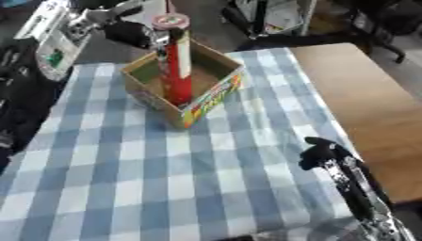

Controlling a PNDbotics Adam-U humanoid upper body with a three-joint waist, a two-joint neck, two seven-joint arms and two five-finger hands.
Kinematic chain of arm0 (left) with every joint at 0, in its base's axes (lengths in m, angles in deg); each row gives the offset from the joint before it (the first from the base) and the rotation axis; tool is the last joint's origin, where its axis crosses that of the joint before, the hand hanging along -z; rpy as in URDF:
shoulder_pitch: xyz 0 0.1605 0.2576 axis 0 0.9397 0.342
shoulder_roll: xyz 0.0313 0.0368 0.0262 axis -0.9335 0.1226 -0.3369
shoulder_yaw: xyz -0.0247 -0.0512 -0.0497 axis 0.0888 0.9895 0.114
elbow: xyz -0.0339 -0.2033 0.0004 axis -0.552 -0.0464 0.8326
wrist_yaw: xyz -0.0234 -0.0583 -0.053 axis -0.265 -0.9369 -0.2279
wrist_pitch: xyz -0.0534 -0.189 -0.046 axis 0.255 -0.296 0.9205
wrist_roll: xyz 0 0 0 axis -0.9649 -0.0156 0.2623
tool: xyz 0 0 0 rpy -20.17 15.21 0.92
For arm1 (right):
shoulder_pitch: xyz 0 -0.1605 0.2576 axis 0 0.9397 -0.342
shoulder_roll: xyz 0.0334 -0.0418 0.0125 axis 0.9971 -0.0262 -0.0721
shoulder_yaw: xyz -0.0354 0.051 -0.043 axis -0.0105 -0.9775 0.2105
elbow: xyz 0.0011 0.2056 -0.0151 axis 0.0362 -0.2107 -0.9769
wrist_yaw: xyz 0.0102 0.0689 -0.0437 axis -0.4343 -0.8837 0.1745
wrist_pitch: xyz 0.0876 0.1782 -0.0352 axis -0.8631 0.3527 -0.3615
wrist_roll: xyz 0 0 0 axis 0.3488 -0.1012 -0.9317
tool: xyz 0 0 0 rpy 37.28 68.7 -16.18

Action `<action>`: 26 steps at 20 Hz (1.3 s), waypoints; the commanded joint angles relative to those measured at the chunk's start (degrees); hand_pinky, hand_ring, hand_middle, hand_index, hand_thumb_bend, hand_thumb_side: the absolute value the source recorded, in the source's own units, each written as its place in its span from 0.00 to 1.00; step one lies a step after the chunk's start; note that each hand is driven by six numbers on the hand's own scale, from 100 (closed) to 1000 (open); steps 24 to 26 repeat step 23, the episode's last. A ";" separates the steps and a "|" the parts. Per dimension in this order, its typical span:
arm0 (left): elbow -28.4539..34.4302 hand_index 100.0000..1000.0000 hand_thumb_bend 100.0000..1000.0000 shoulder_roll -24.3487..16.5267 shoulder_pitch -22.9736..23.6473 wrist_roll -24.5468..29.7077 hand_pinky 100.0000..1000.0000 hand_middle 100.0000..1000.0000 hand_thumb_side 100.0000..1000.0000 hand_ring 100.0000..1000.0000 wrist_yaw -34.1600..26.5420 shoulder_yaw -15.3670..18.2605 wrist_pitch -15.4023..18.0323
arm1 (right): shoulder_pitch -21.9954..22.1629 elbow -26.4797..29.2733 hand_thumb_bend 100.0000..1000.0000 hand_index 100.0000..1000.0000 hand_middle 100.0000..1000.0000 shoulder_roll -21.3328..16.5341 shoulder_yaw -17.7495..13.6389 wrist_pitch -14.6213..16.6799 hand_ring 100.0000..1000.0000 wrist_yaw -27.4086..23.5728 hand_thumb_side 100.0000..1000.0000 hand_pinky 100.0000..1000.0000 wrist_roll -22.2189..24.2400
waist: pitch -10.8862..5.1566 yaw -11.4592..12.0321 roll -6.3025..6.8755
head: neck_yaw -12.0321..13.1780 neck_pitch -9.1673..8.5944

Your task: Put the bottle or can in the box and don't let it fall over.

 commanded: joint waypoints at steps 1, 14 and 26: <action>13.86 0.96 0.19 -3.68 6.15 -3.99 0.72 0.75 0.81 0.75 -11.94 5.73 -4.64 | -0.14 0.44 0.00 0.80 0.54 -0.42 -0.73 -0.03 0.55 0.57 0.90 0.55 -0.69 | -0.33 0.48 -0.13 | -0.30 0.12; 25.55 0.99 0.02 18.37 42.88 -13.10 0.55 0.62 1.00 0.60 -18.45 14.03 -13.80 | 0.76 0.91 0.00 0.81 0.53 -0.04 -1.89 -0.23 0.54 0.50 0.88 0.54 -3.23 | -0.02 4.80 -1.54 | -0.39 0.80; 18.63 1.00 0.04 26.26 40.68 -13.34 0.52 0.59 1.00 0.57 -18.51 13.64 -15.03 | 1.08 0.59 0.00 0.81 0.52 0.17 -0.92 -0.29 0.53 -0.20 0.88 0.54 -3.85 | -0.46 5.71 -2.02 | -1.10 0.50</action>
